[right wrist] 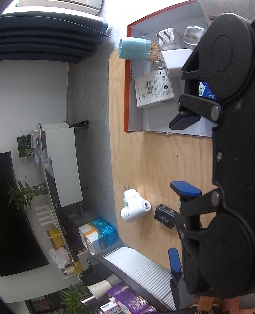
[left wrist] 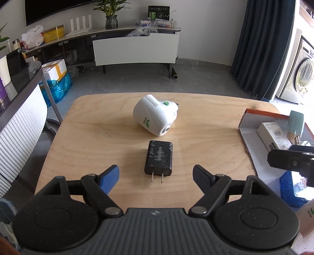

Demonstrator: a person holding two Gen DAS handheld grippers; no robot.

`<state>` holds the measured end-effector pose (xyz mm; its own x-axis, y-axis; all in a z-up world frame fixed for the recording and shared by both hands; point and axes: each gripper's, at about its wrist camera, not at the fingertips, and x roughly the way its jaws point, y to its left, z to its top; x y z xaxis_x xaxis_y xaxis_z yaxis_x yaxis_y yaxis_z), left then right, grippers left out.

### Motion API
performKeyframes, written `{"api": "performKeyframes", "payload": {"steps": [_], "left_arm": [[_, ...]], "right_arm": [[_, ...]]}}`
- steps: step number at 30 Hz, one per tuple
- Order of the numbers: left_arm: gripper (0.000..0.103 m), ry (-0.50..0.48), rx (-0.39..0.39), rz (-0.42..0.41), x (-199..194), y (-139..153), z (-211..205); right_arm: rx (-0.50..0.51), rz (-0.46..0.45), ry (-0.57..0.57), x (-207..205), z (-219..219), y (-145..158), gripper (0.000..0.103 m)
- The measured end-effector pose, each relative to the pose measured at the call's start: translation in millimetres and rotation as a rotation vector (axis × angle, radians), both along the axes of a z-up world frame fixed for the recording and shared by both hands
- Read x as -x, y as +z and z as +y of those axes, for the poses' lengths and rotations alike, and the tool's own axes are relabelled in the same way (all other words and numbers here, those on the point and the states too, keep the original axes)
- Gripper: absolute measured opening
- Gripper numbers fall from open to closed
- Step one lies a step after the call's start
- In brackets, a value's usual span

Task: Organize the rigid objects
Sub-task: 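Move the left tool to the black charger and grasp it while the right tool reaches the white plug, then grasp the large white plug with green dot using the right tool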

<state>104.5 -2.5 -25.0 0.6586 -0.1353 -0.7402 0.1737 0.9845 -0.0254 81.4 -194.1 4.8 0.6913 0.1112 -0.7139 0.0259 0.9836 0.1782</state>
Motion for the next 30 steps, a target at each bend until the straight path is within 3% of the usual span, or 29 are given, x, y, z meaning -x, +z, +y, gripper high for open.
{"api": "performKeyframes", "payload": {"steps": [3, 7, 9, 12, 22, 30], "left_arm": [[0.080, -0.006, -0.022, 0.011, -11.7, -10.1, -0.8], [0.067, -0.012, -0.027, 0.025, -21.7, -18.6, -2.6], [0.059, -0.013, -0.017, 0.021, -24.0, -20.9, -1.9], [0.037, -0.041, -0.019, -0.006, -24.3, -19.8, -2.1], [0.036, 0.008, -0.002, -0.013, -7.7, -5.6, 32.5], [0.036, 0.069, 0.019, -0.021, -0.1, -0.6, 53.7]], "right_arm": [[-0.001, 0.000, 0.002, -4.1, -0.8, -1.3, 0.070], [0.000, 0.001, 0.016, -12.8, 2.8, -2.3, 0.070], [-0.004, 0.003, 0.028, -19.2, 6.8, -3.4, 0.072], [-0.034, 0.003, 0.049, -29.7, 13.0, -5.1, 0.078], [-0.086, 0.024, 0.191, -87.9, 54.6, -16.8, 0.088], [-0.168, 0.061, 0.093, -136.4, 87.6, -24.7, 0.090]]}}
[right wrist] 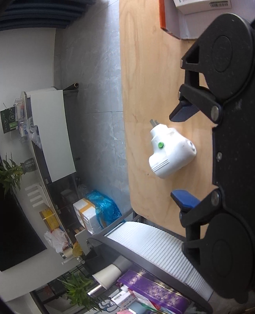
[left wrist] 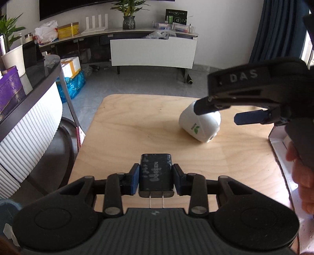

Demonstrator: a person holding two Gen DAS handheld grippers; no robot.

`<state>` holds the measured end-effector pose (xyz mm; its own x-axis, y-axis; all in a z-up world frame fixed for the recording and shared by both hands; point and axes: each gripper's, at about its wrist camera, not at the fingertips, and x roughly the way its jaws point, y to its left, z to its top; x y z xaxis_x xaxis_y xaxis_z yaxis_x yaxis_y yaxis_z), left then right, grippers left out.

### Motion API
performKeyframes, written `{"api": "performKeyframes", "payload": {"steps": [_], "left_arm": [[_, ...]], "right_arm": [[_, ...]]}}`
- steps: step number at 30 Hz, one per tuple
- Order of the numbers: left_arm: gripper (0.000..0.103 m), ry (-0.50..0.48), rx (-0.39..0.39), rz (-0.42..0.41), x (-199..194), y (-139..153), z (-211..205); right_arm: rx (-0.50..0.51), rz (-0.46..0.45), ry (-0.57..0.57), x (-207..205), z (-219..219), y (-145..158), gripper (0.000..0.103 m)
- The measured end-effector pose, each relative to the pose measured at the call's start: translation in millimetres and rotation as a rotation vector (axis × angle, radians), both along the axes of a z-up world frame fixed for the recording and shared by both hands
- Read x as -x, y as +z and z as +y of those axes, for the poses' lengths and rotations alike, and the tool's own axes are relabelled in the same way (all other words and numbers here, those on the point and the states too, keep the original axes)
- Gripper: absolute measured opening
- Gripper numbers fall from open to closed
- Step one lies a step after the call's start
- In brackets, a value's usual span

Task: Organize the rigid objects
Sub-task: 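Grasp the large white plug with green dot using the right tool, then carry the white plug with the right tool while the left tool carries the black charger to the tray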

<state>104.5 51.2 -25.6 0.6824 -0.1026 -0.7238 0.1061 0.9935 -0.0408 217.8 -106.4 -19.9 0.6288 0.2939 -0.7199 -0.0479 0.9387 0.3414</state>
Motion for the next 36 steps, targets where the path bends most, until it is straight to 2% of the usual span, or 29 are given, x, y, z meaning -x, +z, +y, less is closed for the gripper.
{"api": "performKeyframes", "payload": {"steps": [4, 7, 10, 16, 24, 30, 36], "left_arm": [[0.036, 0.011, 0.013, 0.003, -3.0, 0.2, 3.5], [0.036, 0.009, 0.019, 0.000, -7.3, 0.3, 8.0], [0.036, 0.019, 0.021, -0.002, -7.7, -0.5, 11.4], [0.036, 0.035, 0.024, -0.003, -4.9, 0.4, 15.4], [0.036, 0.032, 0.027, -0.005, 10.9, 5.0, 11.5], [0.036, 0.009, 0.024, -0.008, 28.6, 13.2, 0.9], [0.036, -0.004, 0.010, -0.019, 52.6, 26.8, -6.9]], "right_arm": [[0.019, 0.056, -0.134, -20.5, 14.1, -9.2, 0.091], [0.024, 0.113, -0.186, -32.6, 19.0, -21.0, 0.091], [-0.005, 0.154, -0.163, -40.4, 20.6, -36.0, 0.089], [0.026, 0.086, -0.120, -25.3, 15.0, -38.2, 0.088], [0.040, 0.046, -0.043, 33.7, -10.7, -26.8, 0.088], [0.131, -0.025, -0.012, 94.4, -20.0, -4.8, 0.088], [0.170, -0.070, 0.006, 143.8, -24.2, 13.8, 0.088]]}}
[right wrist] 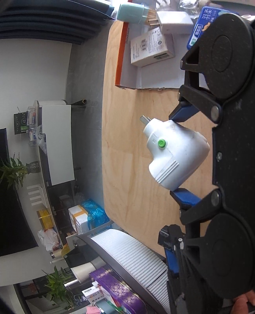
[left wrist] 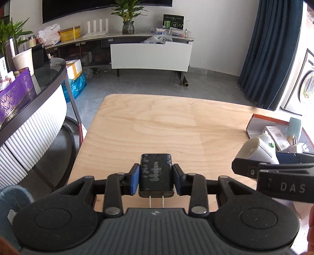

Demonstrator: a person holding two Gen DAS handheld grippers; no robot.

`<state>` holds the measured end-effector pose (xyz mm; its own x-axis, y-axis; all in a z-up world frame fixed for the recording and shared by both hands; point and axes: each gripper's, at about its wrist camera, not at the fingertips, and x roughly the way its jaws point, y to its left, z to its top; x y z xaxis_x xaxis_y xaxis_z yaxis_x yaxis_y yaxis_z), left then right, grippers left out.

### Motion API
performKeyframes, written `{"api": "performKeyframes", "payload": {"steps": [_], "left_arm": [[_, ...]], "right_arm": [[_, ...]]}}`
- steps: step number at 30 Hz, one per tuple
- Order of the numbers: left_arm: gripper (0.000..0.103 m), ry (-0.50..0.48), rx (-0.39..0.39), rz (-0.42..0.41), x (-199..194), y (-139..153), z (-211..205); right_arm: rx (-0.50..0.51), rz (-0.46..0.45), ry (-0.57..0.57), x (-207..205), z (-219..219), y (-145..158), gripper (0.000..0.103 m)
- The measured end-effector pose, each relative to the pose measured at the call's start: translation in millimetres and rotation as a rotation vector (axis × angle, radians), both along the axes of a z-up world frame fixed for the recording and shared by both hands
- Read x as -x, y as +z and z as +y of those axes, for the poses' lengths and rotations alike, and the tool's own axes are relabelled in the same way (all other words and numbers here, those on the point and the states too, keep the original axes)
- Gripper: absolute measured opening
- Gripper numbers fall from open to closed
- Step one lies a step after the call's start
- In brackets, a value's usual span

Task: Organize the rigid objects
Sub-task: 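Carry the white plug with the right tool while the left tool carries the black charger to the tray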

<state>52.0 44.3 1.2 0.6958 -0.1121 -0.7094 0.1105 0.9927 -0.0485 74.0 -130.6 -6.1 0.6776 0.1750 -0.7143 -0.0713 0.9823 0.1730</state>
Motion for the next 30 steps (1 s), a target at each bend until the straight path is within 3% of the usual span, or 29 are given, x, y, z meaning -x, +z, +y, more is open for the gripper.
{"api": "performKeyframes", "payload": {"steps": [15, 30], "left_arm": [[0.036, -0.015, 0.029, -0.024, 66.9, 26.8, -32.4], [0.036, -0.093, 0.028, -0.045, 91.3, 32.6, -71.7]], "right_arm": [[0.018, -0.056, -0.023, 101.5, -24.6, 37.9, 0.088], [0.029, -0.099, -0.087, 143.8, -61.3, 52.8, 0.088]]}}
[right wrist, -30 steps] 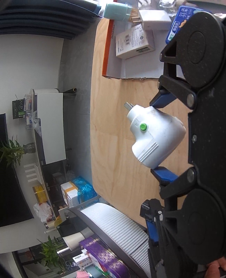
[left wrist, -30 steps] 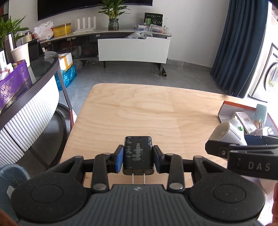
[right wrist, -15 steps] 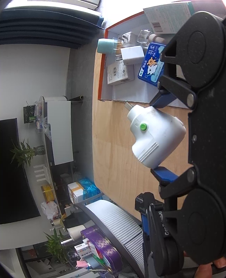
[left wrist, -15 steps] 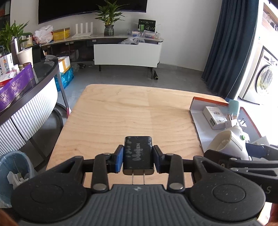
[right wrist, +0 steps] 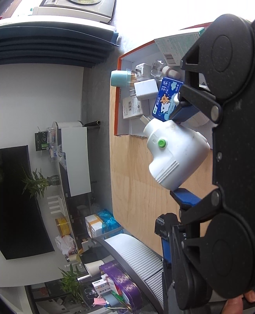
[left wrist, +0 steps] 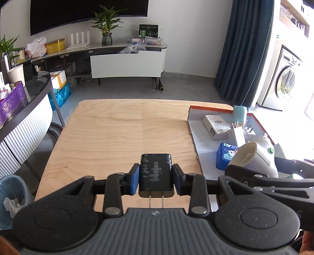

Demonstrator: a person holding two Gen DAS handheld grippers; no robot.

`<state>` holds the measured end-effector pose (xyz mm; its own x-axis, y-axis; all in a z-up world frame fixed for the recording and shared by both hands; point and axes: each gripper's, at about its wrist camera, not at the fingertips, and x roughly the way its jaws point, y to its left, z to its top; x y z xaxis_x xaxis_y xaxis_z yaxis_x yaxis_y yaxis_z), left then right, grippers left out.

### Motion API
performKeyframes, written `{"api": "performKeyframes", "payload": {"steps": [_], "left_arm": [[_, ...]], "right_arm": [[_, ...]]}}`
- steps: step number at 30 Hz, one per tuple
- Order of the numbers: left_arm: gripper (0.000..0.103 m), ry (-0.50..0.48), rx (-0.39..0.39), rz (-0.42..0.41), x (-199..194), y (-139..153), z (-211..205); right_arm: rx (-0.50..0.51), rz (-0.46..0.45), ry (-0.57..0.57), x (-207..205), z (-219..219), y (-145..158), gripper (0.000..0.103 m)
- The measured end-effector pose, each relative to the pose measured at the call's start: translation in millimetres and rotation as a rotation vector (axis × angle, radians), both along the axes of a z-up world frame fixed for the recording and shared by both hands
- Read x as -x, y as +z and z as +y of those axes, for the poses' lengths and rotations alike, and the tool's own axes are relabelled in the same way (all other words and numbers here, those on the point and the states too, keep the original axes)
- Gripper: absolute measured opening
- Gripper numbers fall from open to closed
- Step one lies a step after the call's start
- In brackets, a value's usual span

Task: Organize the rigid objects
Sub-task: 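Carry the white plug with the right tool while the left tool carries the black charger to the tray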

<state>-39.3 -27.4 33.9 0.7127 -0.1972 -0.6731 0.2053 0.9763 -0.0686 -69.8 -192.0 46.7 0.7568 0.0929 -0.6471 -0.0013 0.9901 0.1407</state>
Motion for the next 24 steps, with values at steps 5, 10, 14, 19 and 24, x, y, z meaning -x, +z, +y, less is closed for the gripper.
{"api": "performKeyframes", "payload": {"steps": [5, 10, 14, 19, 24], "left_arm": [[0.036, -0.033, -0.002, -0.001, 5.0, -0.9, -14.4], [0.036, -0.067, -0.007, -0.004, 8.2, -1.4, -29.6], [0.036, -0.093, -0.006, -0.003, 8.9, -1.9, -41.1], [0.036, -0.125, -0.009, -0.006, 10.5, -2.0, -55.3], [0.036, -0.147, -0.008, -0.009, 10.9, -1.0, -66.5]], "right_arm": [[-0.001, 0.003, -0.031, 9.0, -16.0, -0.9, 0.088], [-0.002, 0.004, -0.064, 17.1, -32.5, -1.4, 0.088], [0.001, 0.003, -0.089, 22.2, -43.7, -0.9, 0.088], [0.006, 0.002, -0.119, 26.6, -56.5, -0.4, 0.088], [0.008, -0.001, -0.146, 30.2, -69.5, 0.1, 0.088]]}}
